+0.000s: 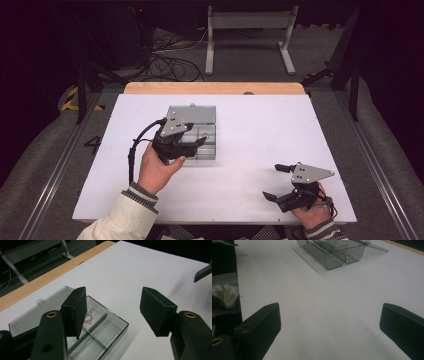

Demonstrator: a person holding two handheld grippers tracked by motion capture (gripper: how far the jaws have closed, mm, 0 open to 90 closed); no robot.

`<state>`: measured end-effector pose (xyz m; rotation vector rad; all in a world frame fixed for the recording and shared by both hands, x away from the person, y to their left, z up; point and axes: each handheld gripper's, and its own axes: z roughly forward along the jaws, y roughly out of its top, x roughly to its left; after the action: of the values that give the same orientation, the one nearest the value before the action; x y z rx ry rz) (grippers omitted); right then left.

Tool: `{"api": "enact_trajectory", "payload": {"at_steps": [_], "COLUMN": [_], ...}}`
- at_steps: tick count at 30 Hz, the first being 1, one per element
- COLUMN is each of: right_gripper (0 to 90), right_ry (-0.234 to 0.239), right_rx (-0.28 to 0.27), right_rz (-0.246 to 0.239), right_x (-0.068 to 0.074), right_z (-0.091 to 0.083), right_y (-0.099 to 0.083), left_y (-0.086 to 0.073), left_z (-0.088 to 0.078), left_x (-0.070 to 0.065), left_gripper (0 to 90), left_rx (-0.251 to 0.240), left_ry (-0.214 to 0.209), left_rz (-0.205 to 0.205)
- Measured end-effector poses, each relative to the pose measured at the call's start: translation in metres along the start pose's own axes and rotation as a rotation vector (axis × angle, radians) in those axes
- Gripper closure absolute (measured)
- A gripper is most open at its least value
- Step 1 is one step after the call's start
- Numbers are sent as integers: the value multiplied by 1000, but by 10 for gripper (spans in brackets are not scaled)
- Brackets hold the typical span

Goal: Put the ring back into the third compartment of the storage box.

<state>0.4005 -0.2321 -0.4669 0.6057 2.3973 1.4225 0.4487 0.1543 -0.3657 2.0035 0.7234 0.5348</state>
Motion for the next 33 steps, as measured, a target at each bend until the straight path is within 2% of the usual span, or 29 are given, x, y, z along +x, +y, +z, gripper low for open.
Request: {"api": "enact_trajectory", "payload": {"at_steps": [5,9,13,18,21,26,33], "right_gripper": [33,31,30,28,28,28,28], "right_ry": [10,11,13,17,16,19,19], "right_rx": [-9,-6,-5,-4,-4,-3,-1], "right_rz": [-7,-9,-9,-10,-10,-10,-12], "right_x": [1,1,1,2,2,2,2], "right_z": [0,0,0,1,1,1,2], "right_y": [1,1,1,1,1,1,1], "left_y": [-6,-14,-22,-33,-41,-54,-72], "left_z": [-10,-21,-28,-36,-41,-47,-55], "left_x": [-1,-1,-3,-3,-4,-4,-4], "left_gripper": [356,337,329,313,302,284,260], "left_rx": [-20,-58,-77,-105,-115,-139,-154], "left_ry": [4,-17,-9,-12,4,-5,34], "left_rz": [10,-5,0,-21,-9,-44,-35]}}
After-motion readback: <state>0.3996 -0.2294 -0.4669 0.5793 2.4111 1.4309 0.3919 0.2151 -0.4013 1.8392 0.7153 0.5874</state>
